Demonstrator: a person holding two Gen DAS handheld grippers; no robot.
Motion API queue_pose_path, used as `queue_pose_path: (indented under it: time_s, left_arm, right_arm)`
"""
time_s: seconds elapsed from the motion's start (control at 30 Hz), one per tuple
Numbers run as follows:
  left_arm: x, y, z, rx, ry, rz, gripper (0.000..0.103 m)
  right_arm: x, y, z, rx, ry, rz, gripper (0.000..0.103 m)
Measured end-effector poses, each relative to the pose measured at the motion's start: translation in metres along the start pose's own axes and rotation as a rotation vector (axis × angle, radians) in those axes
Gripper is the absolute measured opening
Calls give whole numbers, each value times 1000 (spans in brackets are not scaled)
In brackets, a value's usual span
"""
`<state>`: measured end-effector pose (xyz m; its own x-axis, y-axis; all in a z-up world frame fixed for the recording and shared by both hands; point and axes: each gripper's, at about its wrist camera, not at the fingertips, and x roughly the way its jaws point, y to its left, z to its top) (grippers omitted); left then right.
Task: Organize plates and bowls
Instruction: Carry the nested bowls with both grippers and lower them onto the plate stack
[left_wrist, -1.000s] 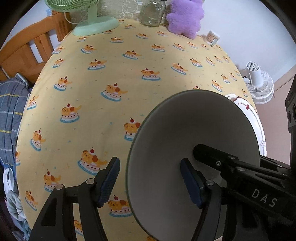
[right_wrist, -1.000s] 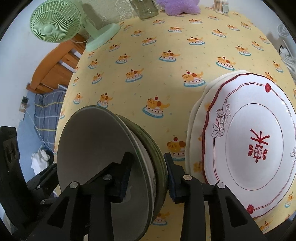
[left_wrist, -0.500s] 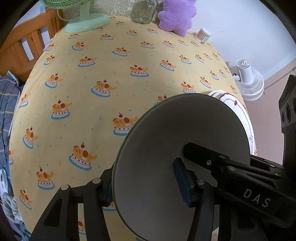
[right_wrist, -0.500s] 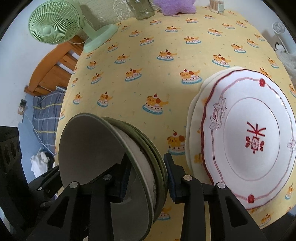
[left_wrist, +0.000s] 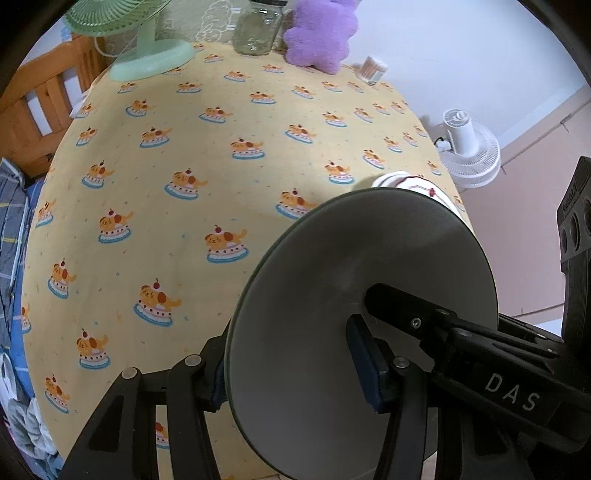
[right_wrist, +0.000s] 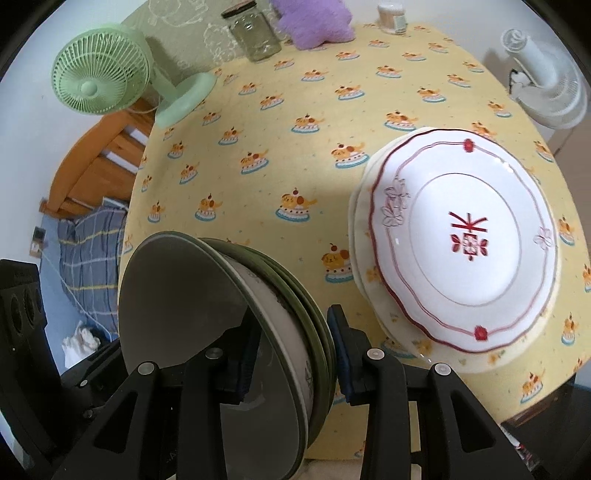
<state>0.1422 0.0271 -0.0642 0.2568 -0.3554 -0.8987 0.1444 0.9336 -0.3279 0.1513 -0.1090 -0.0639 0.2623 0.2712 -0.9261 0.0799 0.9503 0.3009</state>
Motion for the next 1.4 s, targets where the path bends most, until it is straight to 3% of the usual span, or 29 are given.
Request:
queue_pose_path:
  time_s: [0.27,0.63,1.07,1.4]
  left_arm:
    - [-9,-22,4,8,-16,19,55]
    - [-4,-72,21,-67,-53,67,55]
    - [32,-135,38,-108,-55,75,55]
    - [60,-163,48,-124,-31,72,55]
  right_arm:
    - [-19,-13,4,7,-17,22,39]
    - [-44,-53,34,-72,-3,67,39]
    - [-55,-123,66,-97,13,72,39]
    - [-50,-162,79,-87,34,66,39]
